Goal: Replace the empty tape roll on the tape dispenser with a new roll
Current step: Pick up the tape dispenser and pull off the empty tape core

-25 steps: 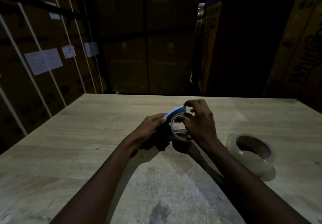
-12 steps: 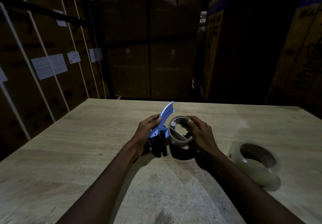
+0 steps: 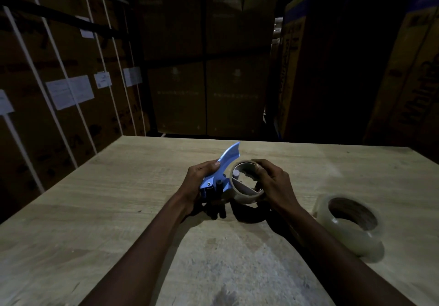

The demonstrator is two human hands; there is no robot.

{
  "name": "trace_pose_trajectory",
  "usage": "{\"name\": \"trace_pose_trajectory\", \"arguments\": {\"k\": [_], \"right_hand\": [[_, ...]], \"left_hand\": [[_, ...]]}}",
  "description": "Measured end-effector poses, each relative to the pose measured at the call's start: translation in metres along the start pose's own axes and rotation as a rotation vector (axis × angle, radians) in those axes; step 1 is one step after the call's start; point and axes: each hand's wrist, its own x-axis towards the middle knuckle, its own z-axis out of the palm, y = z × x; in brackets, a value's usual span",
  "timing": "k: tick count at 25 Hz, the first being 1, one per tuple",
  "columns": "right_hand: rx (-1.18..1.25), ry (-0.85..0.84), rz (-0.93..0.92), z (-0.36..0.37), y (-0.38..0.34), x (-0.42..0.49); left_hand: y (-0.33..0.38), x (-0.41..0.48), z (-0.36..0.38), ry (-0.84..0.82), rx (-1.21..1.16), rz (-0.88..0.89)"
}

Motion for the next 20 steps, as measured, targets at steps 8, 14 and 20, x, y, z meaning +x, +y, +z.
{"name": "trace_pose_trajectory", "arguments": {"k": [8, 14, 20], "right_hand": [[-0.576, -0.241, -0.249, 0.001, -0.005, -0.006], [-0.579, -0.137, -0.352, -0.001, -0.012, -0.009], [-0.427, -0.046, -0.415, -0.007, -0.018, -0.009]], "left_hand": [[0.000, 0.003, -0.005, 0.102, -0.024, 0.071], [-0.004, 0.007, -0.002, 0.140, 0.047, 0.143], [-0.001, 0.003, 0.002, 0.125, 0.104, 0.159]]}}
